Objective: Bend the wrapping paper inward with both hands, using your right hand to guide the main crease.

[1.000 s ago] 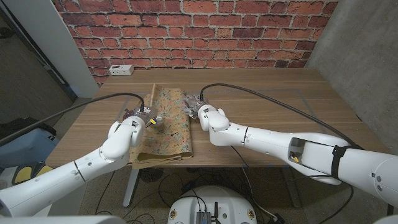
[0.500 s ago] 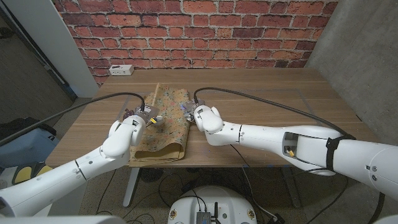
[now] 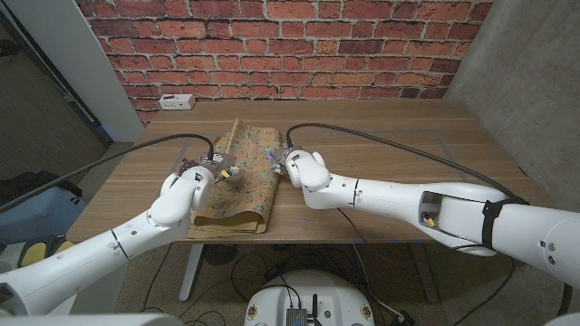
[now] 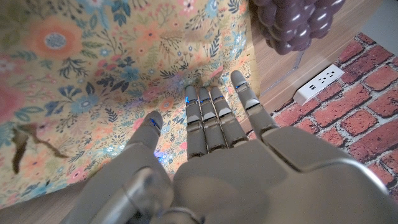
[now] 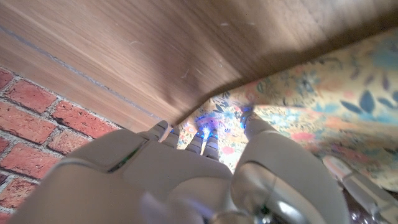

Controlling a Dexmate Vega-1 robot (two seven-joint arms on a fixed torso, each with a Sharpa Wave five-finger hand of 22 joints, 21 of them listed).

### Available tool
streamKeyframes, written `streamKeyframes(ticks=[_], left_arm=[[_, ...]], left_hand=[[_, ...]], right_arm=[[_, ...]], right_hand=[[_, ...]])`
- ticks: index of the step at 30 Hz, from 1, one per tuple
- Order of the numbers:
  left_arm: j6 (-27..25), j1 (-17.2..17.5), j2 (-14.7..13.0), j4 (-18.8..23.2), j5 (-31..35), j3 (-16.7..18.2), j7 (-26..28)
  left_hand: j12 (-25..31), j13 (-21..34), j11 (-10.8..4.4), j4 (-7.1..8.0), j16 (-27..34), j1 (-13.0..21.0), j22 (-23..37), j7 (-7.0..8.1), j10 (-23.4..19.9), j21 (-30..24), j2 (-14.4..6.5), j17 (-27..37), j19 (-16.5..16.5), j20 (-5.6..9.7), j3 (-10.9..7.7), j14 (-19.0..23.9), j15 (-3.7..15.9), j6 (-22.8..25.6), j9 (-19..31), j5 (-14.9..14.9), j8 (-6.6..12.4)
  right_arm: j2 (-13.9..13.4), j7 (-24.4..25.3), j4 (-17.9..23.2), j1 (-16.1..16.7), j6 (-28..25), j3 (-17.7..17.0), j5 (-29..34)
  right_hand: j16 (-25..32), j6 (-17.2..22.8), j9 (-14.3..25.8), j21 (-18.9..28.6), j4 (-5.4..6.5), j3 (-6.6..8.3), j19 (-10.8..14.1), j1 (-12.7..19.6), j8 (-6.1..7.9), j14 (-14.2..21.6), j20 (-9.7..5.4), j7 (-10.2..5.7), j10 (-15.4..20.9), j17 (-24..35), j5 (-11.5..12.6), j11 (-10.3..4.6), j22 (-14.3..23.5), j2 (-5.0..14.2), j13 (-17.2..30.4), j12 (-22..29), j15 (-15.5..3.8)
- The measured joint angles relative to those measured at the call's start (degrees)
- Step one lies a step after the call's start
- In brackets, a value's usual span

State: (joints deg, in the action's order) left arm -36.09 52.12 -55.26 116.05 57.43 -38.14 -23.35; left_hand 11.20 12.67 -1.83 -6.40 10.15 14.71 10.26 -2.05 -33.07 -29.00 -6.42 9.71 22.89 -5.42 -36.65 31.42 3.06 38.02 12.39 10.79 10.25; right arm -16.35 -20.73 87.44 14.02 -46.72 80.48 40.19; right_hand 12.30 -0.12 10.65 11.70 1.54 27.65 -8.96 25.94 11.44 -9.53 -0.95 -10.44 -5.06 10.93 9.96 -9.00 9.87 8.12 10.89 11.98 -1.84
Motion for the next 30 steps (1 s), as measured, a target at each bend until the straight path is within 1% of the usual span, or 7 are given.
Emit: streamKeyframes(ticks=[2,4,10,14,19,21,30], left_arm=[[0.1,-0.1,0.1,-0.1,0.0,-0.1,0.0],[0.2,-0.1,0.1,-0.1,0.0,-0.1,0.0],[0.6,-1.4,0.9,-1.0,0.1,-0.8,-0.3],[0.8,-1.8,1.1,-1.2,0.2,-1.0,-0.4],[1.0,-2.3,1.3,-1.5,0.2,-1.2,-0.6],[1.1,-2.5,1.4,-1.7,0.2,-1.3,-0.7],[1.4,-3.2,1.8,-2.1,0.2,-1.6,-1.0]], left_hand=[[0.0,0.0,-0.09,0.00,0.0,-0.2,0.0,0.18,0.1,0.0,0.2,0.0,0.0,0.00,0.00,-0.2,-0.22,-0.2,0.0,0.0,0.00],[0.0,0.0,-0.02,0.00,0.0,-0.2,0.0,0.07,0.2,0.0,0.2,0.0,0.0,0.00,0.00,-0.3,-0.31,-0.7,0.0,0.0,0.00],[0.0,0.0,-0.09,0.00,0.0,-0.4,0.0,0.37,0.7,0.4,0.4,0.0,-0.3,-0.31,0.00,-0.8,-0.20,-1.0,0.0,0.0,0.00],[0.0,0.0,-0.10,0.00,0.0,-0.7,0.0,0.30,0.7,0.4,0.1,0.0,-0.3,-0.31,0.00,-0.8,-0.20,-1.4,0.0,0.0,0.00],[0.0,0.0,-0.10,0.00,0.0,-1.0,0.0,0.30,0.7,0.4,0.4,0.3,-0.3,-0.31,0.00,-1.0,-0.41,-1.4,0.0,-0.2,0.00],[0.0,0.0,-0.10,0.00,0.0,-1.0,0.0,0.11,0.7,0.6,0.4,0.3,-0.3,-0.31,0.00,-1.0,-0.41,-1.5,0.0,-0.2,0.00],[0.0,0.0,-0.32,0.00,0.0,-1.0,0.0,0.30,0.9,0.6,0.4,0.3,-0.3,-0.31,0.01,-1.0,-0.41,-1.7,0.0,-0.2,0.01]], right_arm=[[-1.3,0.2,2.4,0.6,-0.2,-0.7,0.2],[-2.8,0.4,5.3,1.1,-0.6,-1.3,1.1],[-6.2,-0.8,11.5,2.5,-0.9,-2.4,3.3],[-8.0,-2.8,14.6,3.4,-0.9,-2.8,5.2],[-9.6,-5.1,17.2,5.1,-1.1,-3.5,7.2],[-9.9,-5.9,17.7,5.7,-1.2,-3.8,7.8],[-11.2,-9.3,19.1,8.5,-1.1,-5.0,10.2]], right_hand=[[0.0,-0.2,0.0,0.0,-0.14,-0.62,0.5,-0.4,-0.03,0.0,0.49,0.20,0.1,0.0,0.0,0.29,0.0,-0.36,0.0,0.0,0.00],[0.0,-0.2,0.0,0.0,-0.08,-1.12,0.6,-0.7,-0.23,0.0,1.00,0.23,0.3,0.0,0.0,1.04,0.0,-0.71,0.2,0.0,0.00],[0.0,0.1,0.0,0.0,-0.61,-2.69,0.8,-2.0,-0.23,0.0,2.22,1.14,0.3,0.0,0.0,1.76,0.0,-2.04,0.2,-0.3,0.00],[0.0,0.1,0.0,0.0,-0.74,-3.07,0.8,-2.5,-0.23,0.0,2.21,1.14,0.3,0.0,0.0,1.76,0.0,-2.46,0.2,-0.3,0.00],[0.0,0.1,0.0,0.0,-0.73,-3.54,0.8,-2.5,-0.23,0.0,2.15,1.14,0.3,0.0,0.0,1.72,0.0,-2.46,0.2,-0.5,0.00],[0.0,0.1,0.0,0.0,-0.73,-3.54,0.8,-2.5,-0.22,0.0,1.75,1.14,0.1,0.0,0.0,1.52,0.0,-2.46,0.2,-0.5,0.00],[-0.2,-0.1,0.0,-0.3,-0.73,-3.54,0.5,-2.5,-0.44,0.0,1.44,0.91,-0.2,0.0,0.0,1.22,0.0,-2.43,0.2,-0.8,0.00]])
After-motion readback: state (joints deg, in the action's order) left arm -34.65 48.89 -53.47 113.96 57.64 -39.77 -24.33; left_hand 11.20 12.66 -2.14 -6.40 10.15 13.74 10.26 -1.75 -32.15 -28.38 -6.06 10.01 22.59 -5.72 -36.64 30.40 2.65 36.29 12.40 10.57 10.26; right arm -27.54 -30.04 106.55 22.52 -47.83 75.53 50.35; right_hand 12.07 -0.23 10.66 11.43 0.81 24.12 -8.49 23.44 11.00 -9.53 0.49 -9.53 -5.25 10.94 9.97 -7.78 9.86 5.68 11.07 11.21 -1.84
